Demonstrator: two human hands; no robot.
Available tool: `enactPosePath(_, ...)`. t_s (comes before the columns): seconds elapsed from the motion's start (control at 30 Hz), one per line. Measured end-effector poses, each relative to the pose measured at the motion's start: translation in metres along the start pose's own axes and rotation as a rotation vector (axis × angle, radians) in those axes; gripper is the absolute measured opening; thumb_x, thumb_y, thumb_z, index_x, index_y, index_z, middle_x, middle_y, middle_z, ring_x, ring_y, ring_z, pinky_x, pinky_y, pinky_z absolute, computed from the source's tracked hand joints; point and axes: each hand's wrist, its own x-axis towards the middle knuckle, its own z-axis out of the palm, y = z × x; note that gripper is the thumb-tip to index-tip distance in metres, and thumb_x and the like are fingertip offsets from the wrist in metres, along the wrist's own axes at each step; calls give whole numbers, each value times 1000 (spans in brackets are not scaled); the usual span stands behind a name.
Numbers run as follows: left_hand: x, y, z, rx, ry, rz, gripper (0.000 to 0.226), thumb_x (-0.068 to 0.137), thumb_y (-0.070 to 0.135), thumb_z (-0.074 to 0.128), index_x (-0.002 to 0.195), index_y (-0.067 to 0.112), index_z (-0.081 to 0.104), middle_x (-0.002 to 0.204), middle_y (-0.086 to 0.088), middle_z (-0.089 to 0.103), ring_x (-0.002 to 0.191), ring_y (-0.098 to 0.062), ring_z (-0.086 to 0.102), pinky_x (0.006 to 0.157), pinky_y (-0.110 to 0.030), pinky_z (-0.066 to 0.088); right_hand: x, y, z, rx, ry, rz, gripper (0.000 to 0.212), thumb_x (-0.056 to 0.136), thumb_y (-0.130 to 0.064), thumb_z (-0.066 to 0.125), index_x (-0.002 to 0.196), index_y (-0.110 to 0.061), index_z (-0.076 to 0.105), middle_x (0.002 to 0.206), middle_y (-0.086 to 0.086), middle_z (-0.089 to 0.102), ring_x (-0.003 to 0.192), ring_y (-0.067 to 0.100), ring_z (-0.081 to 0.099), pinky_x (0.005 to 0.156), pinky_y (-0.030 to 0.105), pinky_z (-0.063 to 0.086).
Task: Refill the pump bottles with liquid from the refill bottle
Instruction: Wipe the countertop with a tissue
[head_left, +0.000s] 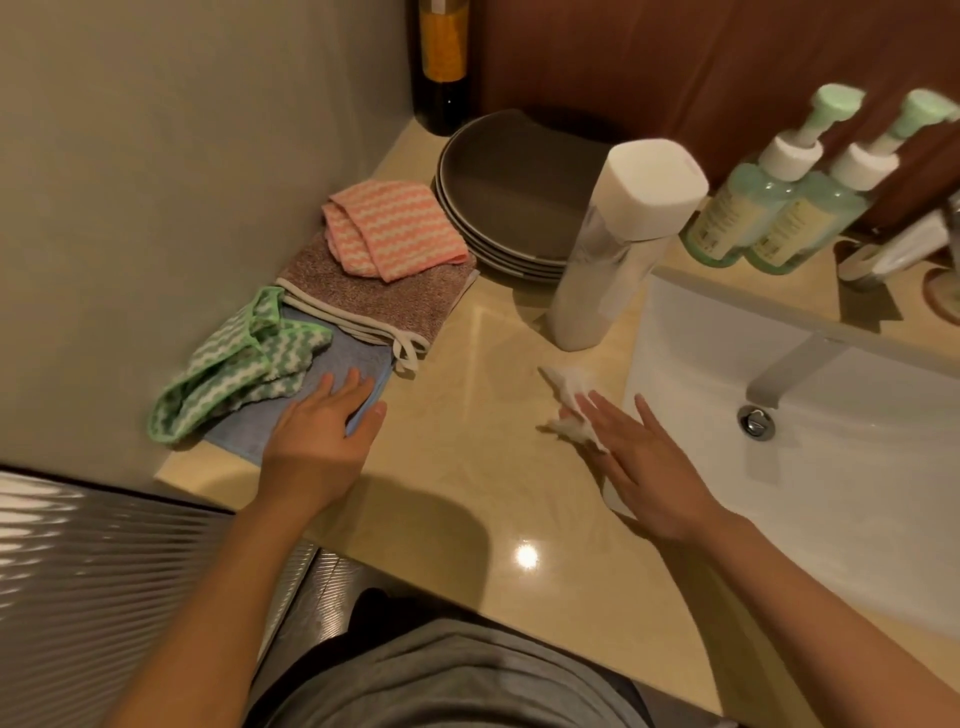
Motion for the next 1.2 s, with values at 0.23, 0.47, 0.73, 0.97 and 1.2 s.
enactPosePath(0.23, -2, 4, 0, -1, -6, -14, 60, 91, 53, 36, 142, 21, 39, 151, 3, 31, 143, -17, 17, 114, -42, 19, 45, -69, 35, -12, 113, 199, 57, 96, -40, 7, 149, -26, 25, 155, 0, 22, 145, 17, 13, 115, 36, -6)
enactPosePath(0.47, -1, 4, -4, 8, -43, -9, 48, 98, 41, 34, 143, 24, 36, 152, 5, 27, 144, -14, 12, 115, -42, 16, 24, -134, 76, -51, -94, -305, 46, 95, -33, 30, 130, -17, 54, 141, 1, 48, 136, 18, 36, 110, 53, 22)
enactPosePath(0.73, 3, -2, -6, 6, -156, 16, 48, 102, 38, 16, 147, 26, 26, 155, 7, 16, 144, -12, 4, 117, -41, 6, 8, -91, 33, 3, -233, -288, 53, 100, -42, 17, 145, -23, 34, 151, -6, 31, 142, 7, 17, 118, 36, -3)
enactPosePath(0.97, -3, -1, -11, 154, -245, 27, 48, 102, 28, 6, 150, 23, 5, 158, 4, 1, 144, -14, -5, 117, -39, 1, 53, -82, 12, -124, -104, -93, 61, 95, -45, 5, 148, -24, 28, 154, 3, 25, 144, 16, 17, 113, 25, 0)
enactPosePath(1.2, -11, 10, -23, 317, -249, 76, 49, 102, 26, 7, 149, 25, -3, 158, 1, 1, 145, -20, -2, 115, -48, 12, 94, -136, 43, -170, -31, 69, 51, 102, -32, 23, 150, -14, 18, 156, 8, 18, 145, 24, 13, 116, 33, 2)
